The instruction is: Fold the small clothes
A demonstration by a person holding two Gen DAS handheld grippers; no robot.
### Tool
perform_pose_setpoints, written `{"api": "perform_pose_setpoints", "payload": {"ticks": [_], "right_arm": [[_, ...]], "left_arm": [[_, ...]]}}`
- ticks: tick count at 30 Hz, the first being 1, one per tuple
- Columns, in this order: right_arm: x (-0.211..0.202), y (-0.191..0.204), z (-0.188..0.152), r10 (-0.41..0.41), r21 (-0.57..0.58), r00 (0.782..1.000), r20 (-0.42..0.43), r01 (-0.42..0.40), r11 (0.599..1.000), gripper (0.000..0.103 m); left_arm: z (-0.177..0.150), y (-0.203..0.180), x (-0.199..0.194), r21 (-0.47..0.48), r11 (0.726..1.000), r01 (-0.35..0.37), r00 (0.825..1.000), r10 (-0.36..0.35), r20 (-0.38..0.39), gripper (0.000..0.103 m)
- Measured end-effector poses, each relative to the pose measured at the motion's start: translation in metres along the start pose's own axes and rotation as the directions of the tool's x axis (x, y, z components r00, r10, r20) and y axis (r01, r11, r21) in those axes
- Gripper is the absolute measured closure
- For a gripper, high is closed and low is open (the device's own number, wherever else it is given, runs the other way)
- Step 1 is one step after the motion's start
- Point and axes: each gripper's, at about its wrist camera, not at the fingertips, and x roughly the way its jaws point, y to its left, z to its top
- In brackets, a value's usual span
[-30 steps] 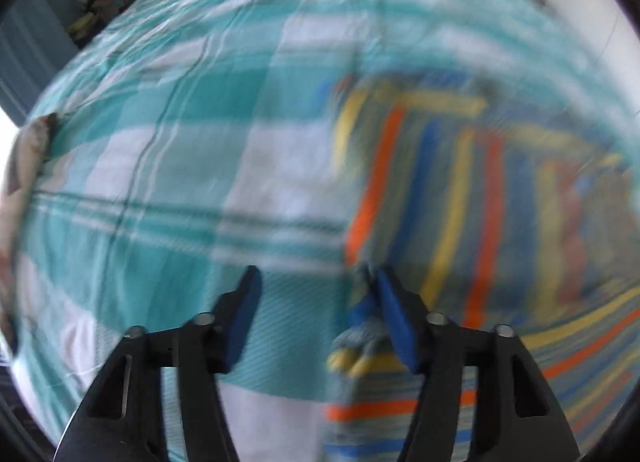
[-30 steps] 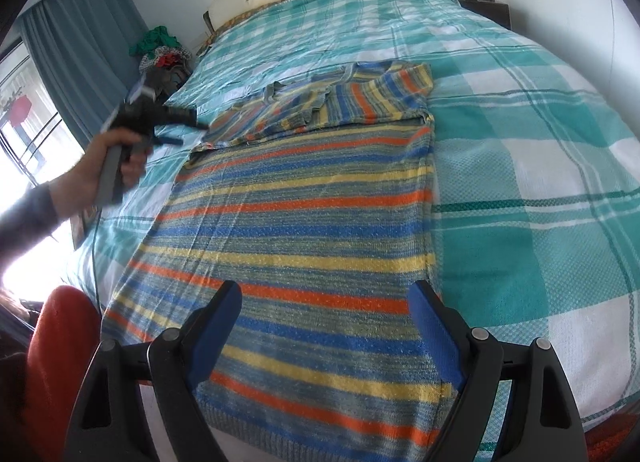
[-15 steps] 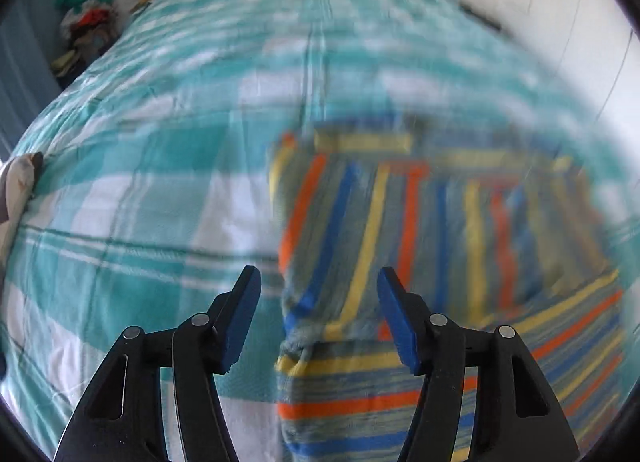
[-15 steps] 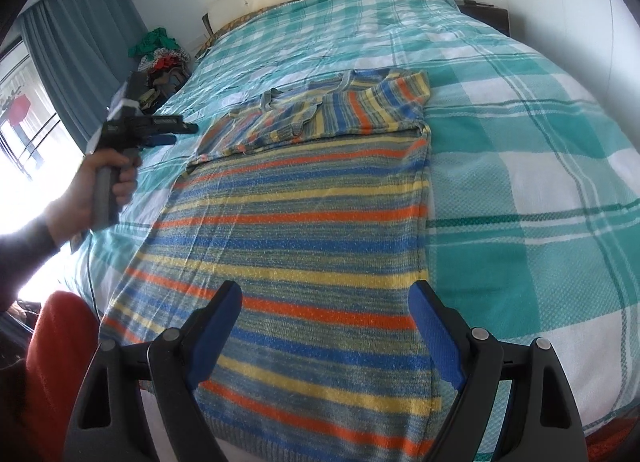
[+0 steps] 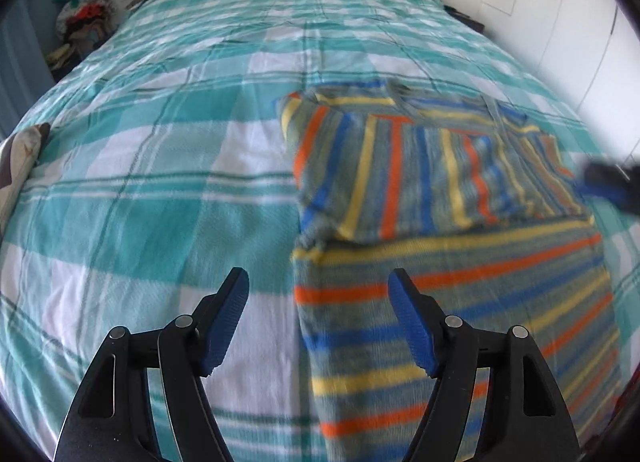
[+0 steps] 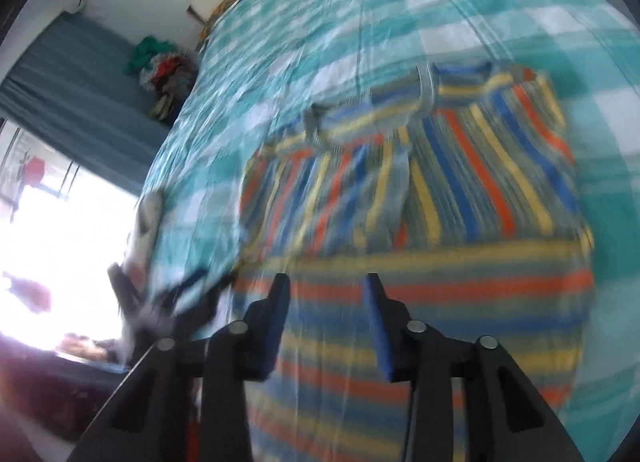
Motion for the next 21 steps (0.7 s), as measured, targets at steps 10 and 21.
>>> {"api": "perform_pose_setpoints", "payload": {"ticks": [10, 21], "right_arm": [[0.037, 0.011, -0.037, -0.154, -0.243, 0.979, -0.134, 0.118, 0.963, 0.071], [-0.047, -0.019, -0.209, -0.361, -0.382, 0.918, -0.164, 0.278, 0.881, 0.047]], "left_arm": [[-0.061, 0.002, -0.037, 0.008, 1.0, 0.009, 0.999, -0.009, -0.042, 0.028], [-0.16, -0.05, -0.066, 0.148, 0.989, -0.009, 0.99, 0.03, -0.141, 0.01]]}}
